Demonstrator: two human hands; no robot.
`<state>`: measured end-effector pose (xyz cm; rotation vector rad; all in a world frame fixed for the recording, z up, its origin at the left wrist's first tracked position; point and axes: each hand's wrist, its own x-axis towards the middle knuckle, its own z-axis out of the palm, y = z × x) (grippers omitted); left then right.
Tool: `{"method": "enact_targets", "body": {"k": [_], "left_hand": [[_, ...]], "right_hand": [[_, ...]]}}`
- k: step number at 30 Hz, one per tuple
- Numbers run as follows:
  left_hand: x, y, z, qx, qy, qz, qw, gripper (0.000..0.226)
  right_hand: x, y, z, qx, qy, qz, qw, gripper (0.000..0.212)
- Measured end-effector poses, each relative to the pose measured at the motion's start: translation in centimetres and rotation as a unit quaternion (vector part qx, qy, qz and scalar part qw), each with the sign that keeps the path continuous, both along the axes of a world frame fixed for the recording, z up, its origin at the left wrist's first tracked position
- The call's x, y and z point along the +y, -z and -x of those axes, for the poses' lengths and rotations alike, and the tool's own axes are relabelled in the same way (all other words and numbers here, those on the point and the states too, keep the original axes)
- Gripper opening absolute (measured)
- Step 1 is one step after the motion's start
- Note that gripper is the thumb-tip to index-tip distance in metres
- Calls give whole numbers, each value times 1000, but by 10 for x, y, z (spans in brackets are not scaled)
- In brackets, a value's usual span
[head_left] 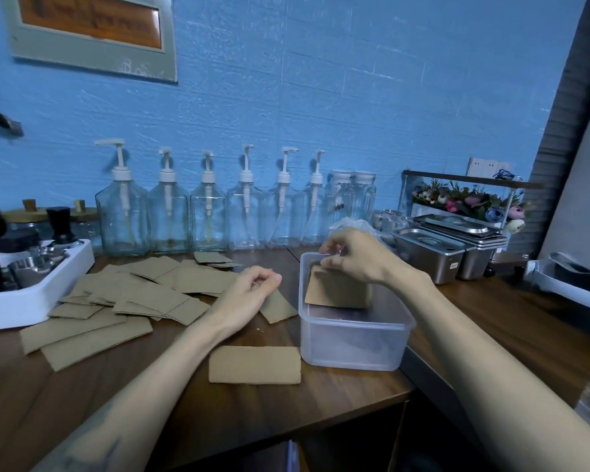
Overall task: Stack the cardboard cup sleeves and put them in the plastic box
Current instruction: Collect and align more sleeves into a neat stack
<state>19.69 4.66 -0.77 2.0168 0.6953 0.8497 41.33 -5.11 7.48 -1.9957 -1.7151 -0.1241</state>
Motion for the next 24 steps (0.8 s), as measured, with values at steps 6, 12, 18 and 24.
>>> {"method": "enact_targets", "body": {"k": [6,12,18,24], "left_hand": [[-15,1,57,162,-1,-132,978,33],[-27,14,104,299,8,-208,931,71],[-36,13,131,205,14,-165,965,48],[-14,9,169,43,26,-50,998,36]], "right_hand": [[-7,-11,47,47,-62,-75,994,11],[-6,-7,87,64,-86,-65,992,8],[-1,-7,131,55,-107,-54,991,9],[21,13,170,99,-156,-11,983,13]]}}
